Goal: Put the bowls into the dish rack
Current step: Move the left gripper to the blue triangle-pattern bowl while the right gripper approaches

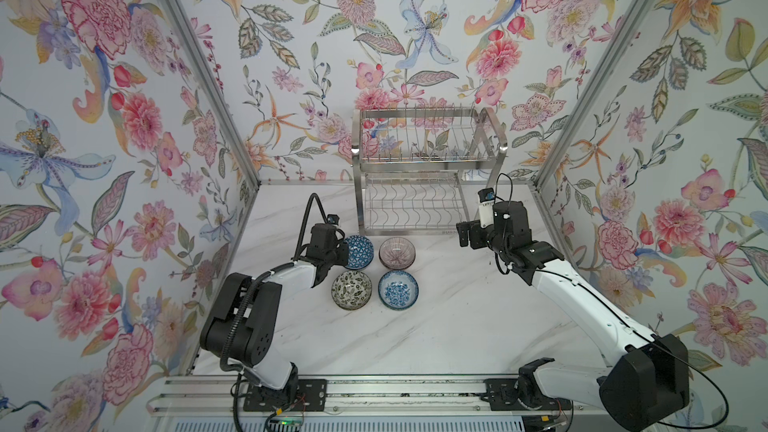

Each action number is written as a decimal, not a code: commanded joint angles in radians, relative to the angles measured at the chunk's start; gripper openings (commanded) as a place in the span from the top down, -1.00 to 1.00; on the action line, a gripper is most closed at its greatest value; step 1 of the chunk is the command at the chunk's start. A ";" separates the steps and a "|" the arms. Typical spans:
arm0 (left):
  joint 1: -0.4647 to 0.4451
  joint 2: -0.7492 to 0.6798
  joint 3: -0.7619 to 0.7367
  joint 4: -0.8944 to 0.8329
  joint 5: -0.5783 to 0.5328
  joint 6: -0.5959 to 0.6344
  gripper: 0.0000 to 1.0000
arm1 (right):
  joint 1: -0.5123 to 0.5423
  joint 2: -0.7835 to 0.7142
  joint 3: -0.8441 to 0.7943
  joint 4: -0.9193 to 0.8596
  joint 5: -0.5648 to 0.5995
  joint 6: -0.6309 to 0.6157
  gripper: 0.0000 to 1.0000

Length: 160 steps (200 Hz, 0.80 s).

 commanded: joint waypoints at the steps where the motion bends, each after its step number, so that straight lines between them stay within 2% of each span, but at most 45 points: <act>1: 0.009 0.013 0.030 0.017 0.022 -0.013 0.25 | -0.009 -0.002 0.016 -0.019 0.020 -0.011 -0.98; 31: 0.010 0.004 0.030 0.014 0.017 -0.011 0.41 | -0.012 -0.008 0.009 -0.019 0.022 -0.010 -0.98; 65: 0.010 -0.013 0.026 0.005 0.003 -0.010 0.46 | -0.016 -0.016 0.002 -0.016 0.022 -0.009 -0.99; 93: 0.011 -0.024 0.025 -0.002 -0.004 -0.009 0.61 | -0.019 -0.025 -0.001 -0.015 0.022 -0.009 -0.98; 147: 0.011 -0.034 0.036 -0.022 -0.020 -0.010 0.80 | -0.029 -0.037 -0.014 -0.011 0.020 -0.009 -0.98; 160: 0.011 -0.075 0.042 -0.034 -0.027 -0.006 0.82 | -0.031 -0.038 -0.019 -0.009 0.019 -0.009 -0.98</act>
